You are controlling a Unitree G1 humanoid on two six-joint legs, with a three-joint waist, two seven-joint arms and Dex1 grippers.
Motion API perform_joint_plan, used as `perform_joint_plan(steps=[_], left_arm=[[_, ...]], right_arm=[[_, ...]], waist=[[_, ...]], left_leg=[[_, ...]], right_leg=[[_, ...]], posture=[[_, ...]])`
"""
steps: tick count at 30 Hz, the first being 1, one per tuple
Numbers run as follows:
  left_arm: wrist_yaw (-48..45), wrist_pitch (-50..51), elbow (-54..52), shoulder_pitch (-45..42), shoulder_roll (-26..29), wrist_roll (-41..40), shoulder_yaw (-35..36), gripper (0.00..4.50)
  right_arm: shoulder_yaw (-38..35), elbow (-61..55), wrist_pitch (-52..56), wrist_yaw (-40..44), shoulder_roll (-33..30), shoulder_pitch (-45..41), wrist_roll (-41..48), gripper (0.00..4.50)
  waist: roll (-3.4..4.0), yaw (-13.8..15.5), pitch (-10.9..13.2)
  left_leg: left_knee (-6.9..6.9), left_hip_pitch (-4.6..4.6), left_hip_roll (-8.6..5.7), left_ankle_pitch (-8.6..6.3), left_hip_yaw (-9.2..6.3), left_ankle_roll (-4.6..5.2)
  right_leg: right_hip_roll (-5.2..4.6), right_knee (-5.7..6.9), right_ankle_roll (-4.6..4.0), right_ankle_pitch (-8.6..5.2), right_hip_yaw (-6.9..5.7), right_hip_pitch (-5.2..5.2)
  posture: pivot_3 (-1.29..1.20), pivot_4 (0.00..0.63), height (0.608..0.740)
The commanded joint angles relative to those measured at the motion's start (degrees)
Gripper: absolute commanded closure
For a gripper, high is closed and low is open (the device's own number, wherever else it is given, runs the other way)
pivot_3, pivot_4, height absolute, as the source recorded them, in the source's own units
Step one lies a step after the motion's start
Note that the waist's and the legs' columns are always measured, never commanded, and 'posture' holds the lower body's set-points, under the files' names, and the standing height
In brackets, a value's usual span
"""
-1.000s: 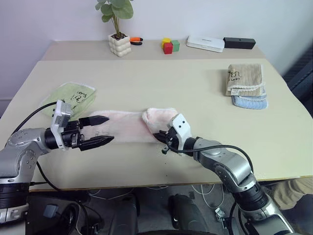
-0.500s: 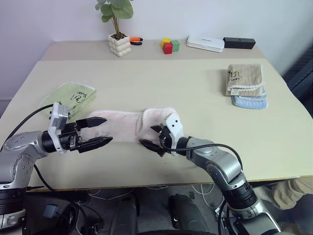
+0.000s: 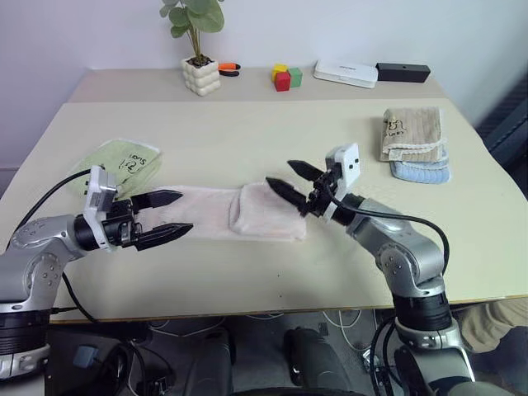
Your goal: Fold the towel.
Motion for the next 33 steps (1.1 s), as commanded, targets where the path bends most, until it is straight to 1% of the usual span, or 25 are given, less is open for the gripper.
perform_joint_plan(steps=[1,4,5,8,12,16,21,25,28,29,32,33], left_arm=[[0.64,-1.64,0.02,-1.35,-0.63,0.27,0.00,0.00],[0.67,-1.46,-0.24,-1.13,-0.37,0.01,0.34,0.00],[0.78,-1.42,-0.51,-0.92,-0.20,0.04,0.49,0.00],[1.17,-0.97,-1.19,-0.39,0.15,-0.37,1.08,0.00],[1.84,-0.50,-2.69,1.03,0.78,-0.94,1.82,0.00],[2.47,0.25,-3.98,1.91,1.32,-1.67,2.56,0.00],[3.02,0.70,-4.48,2.14,1.63,-1.91,2.72,0.00],[3.33,0.60,-4.40,1.74,1.46,-1.90,2.42,0.00],[3.90,-0.79,-4.20,1.88,0.74,-0.60,1.45,0.00],[4.51,0.06,-4.07,1.89,0.26,-1.48,1.65,0.00],[8.69,2.75,-4.72,2.28,-2.91,-4.73,2.85,0.00],[10.29,3.87,-5.24,2.77,-3.82,-5.56,3.12,0.00]], right_arm=[[1.88,7.65,-12.01,-0.04,3.44,0.75,-5.19,2.96],[2.05,12.91,-18.43,0.40,6.70,0.31,-6.51,4.42],[2.45,14.43,-20.20,0.86,7.63,0.20,-6.89,4.48],[2.95,17.71,-23.89,1.91,10.31,0.13,-7.22,4.48],[7.51,26.76,-32.63,3.69,11.37,1.22,-13.51,4.48],[8.44,36.27,-40.01,3.02,12.26,0.13,-17.28,4.48],[9.21,44.31,-44.45,2.42,12.69,-1.82,-20.57,4.48],[10.19,45.17,-44.90,2.98,12.28,-3.17,-22.63,4.48],[9.97,37.34,-39.73,6.83,11.25,-4.03,-20.04,4.48],[8.89,32.86,-35.46,9.05,10.75,-4.46,-16.56,4.48],[6.58,22.70,-25.25,12.63,8.49,-5.17,-10.21,3.68],[6.23,20.62,-23.04,13.11,7.54,-5.46,-9.52,3.15]], waist=[[0.01,-0.06,0.01],[0.03,-0.15,0.02],[0.03,-0.19,0.02],[0.03,-0.17,0.02],[0.02,-0.11,0.01],[0.02,-0.17,0.01],[-0.02,-0.22,-0.01],[-0.06,-0.23,-0.03],[-0.03,-0.22,-0.02],[-0.01,-0.19,0.00],[0.06,-0.03,0.04],[0.05,-0.03,0.04]], left_leg=[[-0.01,0.00,0.00,0.00,0.00,0.00],[-0.02,-0.02,0.00,0.00,0.00,0.00],[-0.02,-0.02,0.00,0.00,0.00,0.00],[-0.03,0.00,0.01,0.00,-0.01,0.00],[-0.02,0.00,0.01,0.00,-0.01,0.00],[-0.02,0.01,0.01,0.00,-0.01,-0.01],[-0.04,0.25,0.01,0.00,-0.01,-0.01],[-0.10,0.71,0.02,-0.01,-0.01,-0.02],[-0.17,0.95,0.02,-0.01,-0.01,-0.03],[-0.17,0.94,0.03,-0.01,0.00,-0.03],[-0.18,0.84,0.02,-0.01,-0.01,-0.03],[-0.19,0.84,0.02,-0.01,-0.01,-0.03]], right_leg=[[0.01,0.01,0.05,0.03,0.00,-0.01],[0.02,0.02,0.16,0.09,0.01,-0.02],[0.02,0.02,0.17,0.09,0.01,-0.03],[0.03,0.04,0.18,0.10,0.00,-0.03],[0.00,0.04,0.17,0.10,0.01,-0.01],[0.00,0.04,0.06,0.04,0.00,0.00],[0.01,0.04,0.07,0.04,0.01,0.21],[0.01,0.02,-0.04,-0.02,0.01,0.64],[0.00,-0.02,-0.11,-0.06,0.02,0.85],[0.00,-0.01,-0.12,-0.06,0.03,0.83],[-0.06,0.00,-0.10,-0.06,0.03,0.75],[-0.07,0.00,-0.09,-0.05,0.02,0.75]], posture=[[0.00,0.150,0.740],[0.00,0.150,0.740],[0.00,0.150,0.740],[0.00,0.150,0.740],[0.00,0.150,0.740],[0.00,0.150,0.740],[0.00,0.150,0.740],[0.00,0.150,0.740],[0.00,0.150,0.740],[0.00,0.150,0.740],[0.00,0.150,0.740],[0.00,0.150,0.740]])
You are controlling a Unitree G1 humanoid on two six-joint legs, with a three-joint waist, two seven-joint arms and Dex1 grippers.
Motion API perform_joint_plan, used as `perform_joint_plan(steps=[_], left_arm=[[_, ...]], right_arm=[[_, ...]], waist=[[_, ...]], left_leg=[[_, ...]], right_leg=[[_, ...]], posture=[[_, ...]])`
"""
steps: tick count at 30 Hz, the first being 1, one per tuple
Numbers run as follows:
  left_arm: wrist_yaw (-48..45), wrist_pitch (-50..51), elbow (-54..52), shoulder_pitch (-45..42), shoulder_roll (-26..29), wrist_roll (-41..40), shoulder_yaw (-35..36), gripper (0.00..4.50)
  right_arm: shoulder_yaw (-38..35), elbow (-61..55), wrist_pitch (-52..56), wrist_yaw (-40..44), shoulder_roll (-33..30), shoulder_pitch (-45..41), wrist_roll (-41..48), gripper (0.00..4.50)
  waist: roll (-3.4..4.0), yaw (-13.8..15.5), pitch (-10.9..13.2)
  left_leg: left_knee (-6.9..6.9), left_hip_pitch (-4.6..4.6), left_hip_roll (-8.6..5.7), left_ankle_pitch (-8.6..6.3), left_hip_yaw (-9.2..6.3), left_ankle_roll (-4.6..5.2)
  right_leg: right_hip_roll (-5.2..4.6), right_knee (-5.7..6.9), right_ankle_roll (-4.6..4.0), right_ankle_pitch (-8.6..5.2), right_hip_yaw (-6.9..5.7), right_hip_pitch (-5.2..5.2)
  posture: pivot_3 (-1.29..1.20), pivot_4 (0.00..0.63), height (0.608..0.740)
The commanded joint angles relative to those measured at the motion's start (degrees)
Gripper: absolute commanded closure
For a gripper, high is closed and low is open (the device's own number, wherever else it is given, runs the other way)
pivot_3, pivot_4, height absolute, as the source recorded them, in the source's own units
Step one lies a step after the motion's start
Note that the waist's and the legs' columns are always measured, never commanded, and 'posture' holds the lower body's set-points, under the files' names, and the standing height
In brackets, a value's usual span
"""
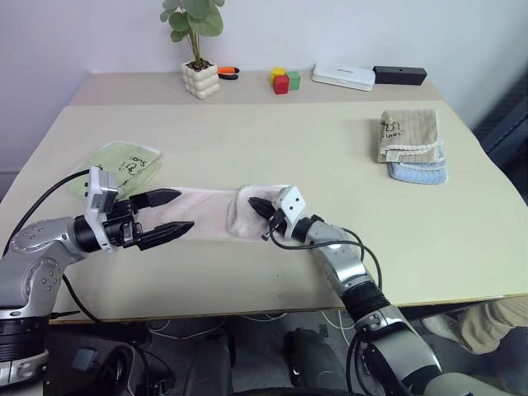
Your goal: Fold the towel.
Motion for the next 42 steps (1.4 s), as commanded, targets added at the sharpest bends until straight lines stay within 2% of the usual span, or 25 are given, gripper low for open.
perform_joint_plan(steps=[1,5,6,9,11,15,19,21,25,30,33,35,38,42], left_arm=[[5.23,3.23,-2.69,0.77,-2.56,-3.92,2.28,0.00],[12.28,6.94,-5.16,3.95,-5.36,-7.56,5.40,0.00],[14.63,8.48,-6.39,4.98,-6.71,-10.58,6.99,0.00],[24.65,12.12,-11.18,8.32,-12.59,-22.44,12.15,0.00],[34.15,11.46,-16.46,11.82,-19.02,-32.09,13.48,0.00],[45.74,10.22,-27.25,23.56,-26.44,-37.78,11.58,0.00],[59.73,4.28,-29.63,31.13,-32.65,-49.61,12.96,0.00],[62.57,1.60,-30.30,33.73,-34.84,-51.42,12.99,0.00],[67.44,-4.54,-28.25,34.72,-36.72,-50.48,14.83,0.00],[71.77,-5.35,-25.80,33.48,-35.40,-52.98,13.26,0.00],[74.52,-5.79,-22.87,30.78,-34.43,-51.12,12.45,0.00],[76.70,-4.87,-20.35,28.91,-34.01,-54.83,11.97,0.00],[79.01,-2.70,-19.00,28.54,-33.68,-59.72,10.34,0.00],[78.15,-2.05,-17.70,27.66,-31.82,-57.41,9.54,0.00]], right_arm=[[-2.57,-10.82,8.64,2.92,-2.20,-2.25,5.73,2.68],[-5.09,-18.55,17.40,5.89,-5.93,-4.10,11.40,0.64],[-5.45,-19.72,18.24,7.51,-7.58,-4.56,12.11,0.10],[-5.96,-22.27,19.47,13.30,-12.90,-5.07,14.11,0.04],[-6.04,-23.37,18.95,19.21,-17.34,-4.57,15.36,0.04],[-7.11,-25.77,19.27,23.82,-22.47,-4.63,17.07,0.04],[-7.50,-28.96,19.72,24.33,-23.99,-4.94,17.88,0.04],[-7.73,-29.68,19.84,24.25,-23.87,-5.03,18.48,0.04],[-7.47,-30.59,20.09,24.37,-23.62,-3.58,19.32,0.04],[-6.48,-31.56,18.72,24.80,-24.68,-2.04,17.83,0.04],[-6.11,-31.42,14.53,26.78,-28.71,-1.57,13.54,0.04],[-7.68,-30.35,13.73,27.58,-31.85,-0.49,12.57,0.04],[-9.43,-29.64,13.79,27.77,-34.01,0.43,13.24,0.04],[-10.16,-29.77,12.82,27.82,-35.12,1.88,13.03,0.04]], waist=[[-0.01,-0.03,0.00],[-0.02,-0.05,0.00],[-0.02,-0.04,0.00],[-0.03,0.02,0.00],[-0.04,0.14,0.00],[-0.10,0.05,0.00],[-0.09,0.14,0.00],[-0.10,0.21,0.00],[-0.10,0.62,0.00],[-0.09,1.43,0.00],[-0.08,1.75,0.00],[-0.10,1.92,-0.01],[-0.11,1.83,-0.02],[-0.09,1.76,-0.03]], left_leg=[[0.00,-0.01,0.00,0.00,-0.01,0.00],[-0.05,-0.01,0.00,0.00,-0.01,0.00],[-0.07,-0.01,0.00,0.00,-0.01,0.00],[-0.07,-0.01,0.00,0.00,0.01,0.00],[-0.06,-0.02,0.00,-0.01,-0.01,0.01],[0.00,-0.02,0.02,-0.05,0.01,0.06],[0.02,0.00,-0.01,-0.05,0.01,0.05],[0.05,0.00,-0.01,-0.06,0.02,0.04],[0.11,-0.06,-0.08,-0.07,0.04,0.02],[0.11,-0.12,-0.06,-0.09,0.04,0.01],[0.16,-0.49,-0.07,-0.14,0.12,0.07],[0.28,-0.85,-0.14,-0.13,0.11,0.11],[0.30,-0.87,-0.18,-0.17,0.13,0.19],[0.28,-0.80,-0.12,-0.17,0.10,0.19]], right_leg=[[0.00,0.00,0.01,0.00,0.00,0.00],[0.00,-0.01,0.01,0.01,-0.01,-0.03],[0.00,0.00,0.01,0.01,-0.01,-0.04],[-0.04,-0.04,0.01,0.00,-0.01,-0.03],[-0.13,-0.09,0.02,0.00,-0.02,0.02],[-0.25,-0.19,0.04,-0.01,0.03,0.11],[-0.12,-0.21,-0.03,-0.05,0.05,0.08],[-0.12,-0.24,-0.07,-0.08,0.05,0.09],[-0.13,-0.40,-0.09,-0.09,0.06,0.07],[-0.13,-0.87,-0.26,0.01,0.04,-0.04],[-0.20,-1.18,-0.40,0.11,0.04,0.04],[-0.24,-1.21,-0.44,0.15,0.03,-0.16],[-0.26,-1.22,-0.43,0.16,0.04,-0.15],[-0.11,-1.16,-0.42,0.17,0.01,-0.15]], posture=[[0.00,0.150,0.740],[0.00,0.150,0.740],[0.00,0.150,0.740],[0.00,0.150,0.740],[0.00,0.150,0.740],[0.00,0.150,0.740],[0.00,0.150,0.740],[0.00,0.150,0.740],[0.00,0.150,0.740],[0.00,0.150,0.740],[0.00,0.150,0.740],[0.00,0.150,0.740],[0.00,0.150,0.740],[0.00,0.150,0.740]])
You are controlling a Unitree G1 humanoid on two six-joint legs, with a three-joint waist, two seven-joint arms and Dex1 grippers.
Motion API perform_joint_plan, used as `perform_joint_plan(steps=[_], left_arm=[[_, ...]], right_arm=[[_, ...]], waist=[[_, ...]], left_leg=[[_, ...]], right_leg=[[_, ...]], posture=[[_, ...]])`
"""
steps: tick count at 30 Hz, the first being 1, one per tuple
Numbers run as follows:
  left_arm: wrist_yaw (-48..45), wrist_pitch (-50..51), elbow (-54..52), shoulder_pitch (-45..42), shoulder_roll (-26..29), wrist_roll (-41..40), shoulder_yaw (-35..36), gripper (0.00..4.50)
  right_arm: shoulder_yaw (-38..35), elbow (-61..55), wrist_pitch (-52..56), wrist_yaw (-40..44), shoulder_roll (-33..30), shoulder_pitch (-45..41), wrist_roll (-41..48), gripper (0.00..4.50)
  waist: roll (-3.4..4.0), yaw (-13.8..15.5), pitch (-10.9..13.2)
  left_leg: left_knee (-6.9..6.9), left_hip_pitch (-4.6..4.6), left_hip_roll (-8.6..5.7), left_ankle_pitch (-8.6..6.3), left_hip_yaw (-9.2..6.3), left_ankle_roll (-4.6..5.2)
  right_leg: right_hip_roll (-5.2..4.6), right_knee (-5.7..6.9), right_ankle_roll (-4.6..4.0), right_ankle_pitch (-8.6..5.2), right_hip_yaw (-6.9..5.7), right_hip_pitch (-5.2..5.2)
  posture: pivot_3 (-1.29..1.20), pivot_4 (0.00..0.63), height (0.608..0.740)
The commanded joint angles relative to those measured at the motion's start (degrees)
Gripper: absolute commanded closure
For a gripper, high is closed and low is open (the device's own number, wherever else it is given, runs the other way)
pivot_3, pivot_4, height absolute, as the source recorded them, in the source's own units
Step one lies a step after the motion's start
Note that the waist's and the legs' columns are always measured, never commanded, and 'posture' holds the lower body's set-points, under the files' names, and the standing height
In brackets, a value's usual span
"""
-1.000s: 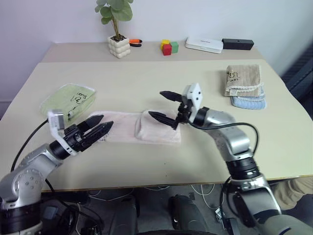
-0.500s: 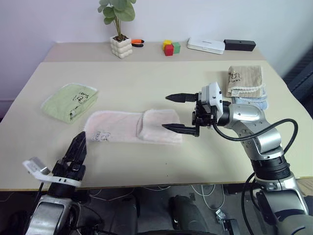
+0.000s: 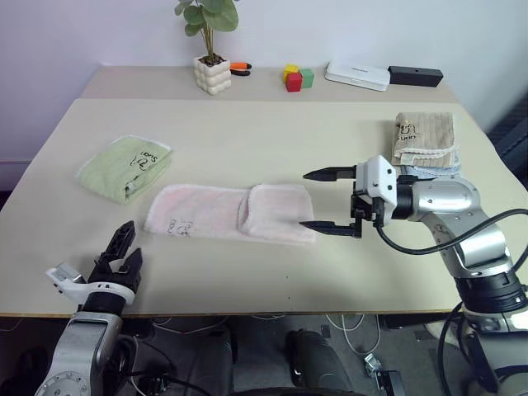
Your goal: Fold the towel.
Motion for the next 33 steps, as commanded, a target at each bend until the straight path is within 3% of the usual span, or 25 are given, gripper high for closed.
perform_joint_plan(steps=[1,11,26,29,33], left_arm=[[0.09,0.68,1.29,-0.93,1.87,0.92,-0.75,0.00],[1.44,2.43,6.56,-5.51,4.84,3.13,-2.25,0.00],[3.86,1.56,13.80,-15.10,0.84,-0.45,-1.40,0.00],[4.21,1.18,14.71,-16.84,0.07,-1.68,-0.32,1.25],[3.47,1.60,14.70,-16.25,0.21,-1.11,0.25,3.29]], right_arm=[[-2.07,-1.20,-1.35,0.04,-0.89,0.85,0.46,0.04],[-1.96,-0.90,-2.25,-0.13,-2.17,0.73,-0.14,0.04],[-0.38,-1.67,-1.06,-2.18,-0.81,-0.42,-0.67,0.04],[-0.29,-1.93,-0.73,-2.61,-0.66,-0.61,-0.80,0.00],[-0.24,-2.50,-0.22,-3.03,-0.56,-0.64,-0.66,0.00]], waist=[[0.05,-0.01,-0.03],[0.14,0.07,-0.08],[0.45,1.18,-0.26],[0.44,1.35,-0.25],[0.44,1.28,-0.25]], left_leg=[[-0.01,0.03,0.01,0.00,0.00,0.00],[-0.01,0.07,-0.01,0.00,0.00,0.00],[0.03,0.21,-0.03,0.00,0.01,0.00],[0.04,0.19,-0.05,0.01,0.00,0.00],[0.01,0.17,-0.05,0.00,0.00,0.00]], right_leg=[[0.01,0.01,0.00,0.00,-0.01,0.00],[-0.01,0.02,0.00,0.00,-0.01,0.06],[-0.02,0.01,0.00,0.00,0.00,0.21],[-0.02,0.01,0.00,0.00,-0.01,0.21],[-0.02,0.00,0.01,0.01,0.00,0.19]], posture=[[0.00,0.150,0.740],[0.00,0.150,0.740],[0.00,0.150,0.740],[0.00,0.150,0.740],[0.00,0.150,0.740]])
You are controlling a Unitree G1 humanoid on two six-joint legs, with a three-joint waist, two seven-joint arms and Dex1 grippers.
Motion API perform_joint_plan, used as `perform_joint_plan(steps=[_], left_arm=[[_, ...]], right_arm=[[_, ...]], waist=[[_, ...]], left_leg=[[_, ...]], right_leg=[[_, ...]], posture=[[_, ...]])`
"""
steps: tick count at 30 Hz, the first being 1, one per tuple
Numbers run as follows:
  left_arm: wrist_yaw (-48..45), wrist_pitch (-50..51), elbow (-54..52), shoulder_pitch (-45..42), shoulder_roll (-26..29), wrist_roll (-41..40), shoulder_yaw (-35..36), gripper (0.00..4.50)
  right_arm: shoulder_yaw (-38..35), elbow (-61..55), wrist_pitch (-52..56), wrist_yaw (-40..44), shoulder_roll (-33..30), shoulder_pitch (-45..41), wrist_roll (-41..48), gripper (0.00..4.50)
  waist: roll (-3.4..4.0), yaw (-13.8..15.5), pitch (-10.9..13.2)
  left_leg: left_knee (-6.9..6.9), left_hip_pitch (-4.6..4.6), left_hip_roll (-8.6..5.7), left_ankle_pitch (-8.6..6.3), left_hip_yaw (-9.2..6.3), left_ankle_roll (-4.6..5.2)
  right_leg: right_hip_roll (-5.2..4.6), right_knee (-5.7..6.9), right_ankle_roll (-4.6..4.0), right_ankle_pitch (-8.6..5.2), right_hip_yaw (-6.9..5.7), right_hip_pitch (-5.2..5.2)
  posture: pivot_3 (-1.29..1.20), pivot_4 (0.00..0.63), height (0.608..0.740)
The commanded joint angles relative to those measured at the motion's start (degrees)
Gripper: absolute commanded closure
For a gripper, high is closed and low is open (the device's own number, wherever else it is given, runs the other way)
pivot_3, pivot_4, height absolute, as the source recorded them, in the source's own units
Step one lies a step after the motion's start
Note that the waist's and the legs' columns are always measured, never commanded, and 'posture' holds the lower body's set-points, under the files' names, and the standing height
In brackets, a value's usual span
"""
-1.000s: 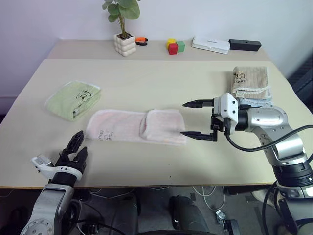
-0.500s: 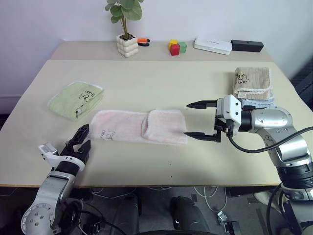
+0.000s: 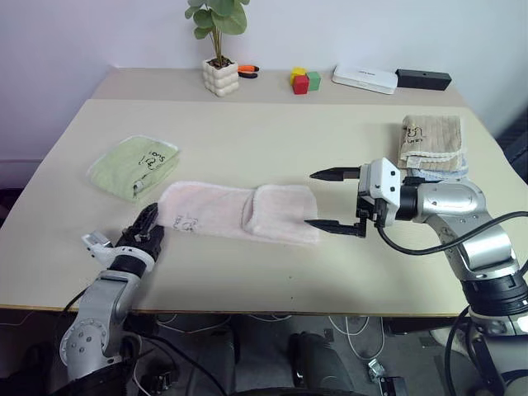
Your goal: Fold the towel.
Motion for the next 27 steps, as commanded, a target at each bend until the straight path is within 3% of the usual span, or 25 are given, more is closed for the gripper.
perform_joint_plan(steps=[1,2,3,9,15,19,27], left_arm=[[-1.00,0.45,0.06,0.97,-0.17,-0.35,0.97,3.79],[-1.81,0.72,0.12,1.31,0.03,0.04,0.97,4.33],[-2.48,1.20,0.20,1.64,0.40,0.47,0.88,4.46],[-9.30,3.03,1.43,2.86,2.92,4.85,1.15,4.46],[-19.38,3.95,-1.87,-0.48,9.04,15.89,-1.63,4.46],[-25.46,4.49,-5.27,-4.76,11.93,22.88,-6.10,4.46],[-32.85,8.28,-10.75,-13.40,12.06,30.88,-18.23,4.46]], right_arm=[[-0.76,-2.61,0.17,-0.65,0.10,-1.00,0.32,0.00],[-0.76,-2.69,0.29,-0.74,0.15,-1.02,0.35,0.00],[-0.76,-2.73,0.37,-0.84,0.19,-1.03,0.37,0.00],[-0.48,-3.02,0.93,-1.49,0.76,-1.20,0.34,0.00],[-0.56,-2.15,0.68,-1.43,0.72,-1.45,-0.24,0.00],[-0.53,-0.85,-0.20,-1.21,0.32,-1.64,-1.43,0.00],[-0.97,1.32,-1.88,-1.16,-0.51,-1.11,-3.67,0.00]], waist=[[0.01,0.00,0.00],[0.02,0.01,-0.01],[0.05,0.00,-0.03],[0.04,-0.22,-0.03],[-0.01,-0.44,0.01],[-0.04,0.04,0.02],[-0.05,-0.22,0.04]], left_leg=[[0.00,0.00,0.01,0.00,0.00,0.00],[-0.01,0.01,0.01,0.00,0.00,0.00],[-0.01,0.03,0.01,0.00,0.00,0.00],[-0.05,0.04,0.02,0.00,0.00,0.00],[-0.07,-0.08,0.04,0.00,0.01,0.00],[-0.02,-0.22,0.02,0.00,0.00,-0.01],[-0.08,-0.22,-0.02,0.00,0.03,0.00]], right_leg=[[0.01,0.00,0.00,0.00,0.00,0.00],[0.01,0.01,0.00,0.00,-0.01,0.00],[0.01,0.01,0.00,0.00,-0.01,0.01],[0.03,0.01,0.00,0.00,0.00,-0.03],[0.04,0.01,0.00,0.00,-0.01,-0.16],[0.00,-0.03,-0.01,0.00,-0.02,-0.23],[0.02,-0.03,0.04,0.02,0.00,-0.23]], posture=[[0.00,0.150,0.740],[0.00,0.150,0.740],[0.00,0.150,0.740],[0.00,0.150,0.740],[0.00,0.150,0.740],[0.00,0.150,0.740],[0.00,0.150,0.740]])
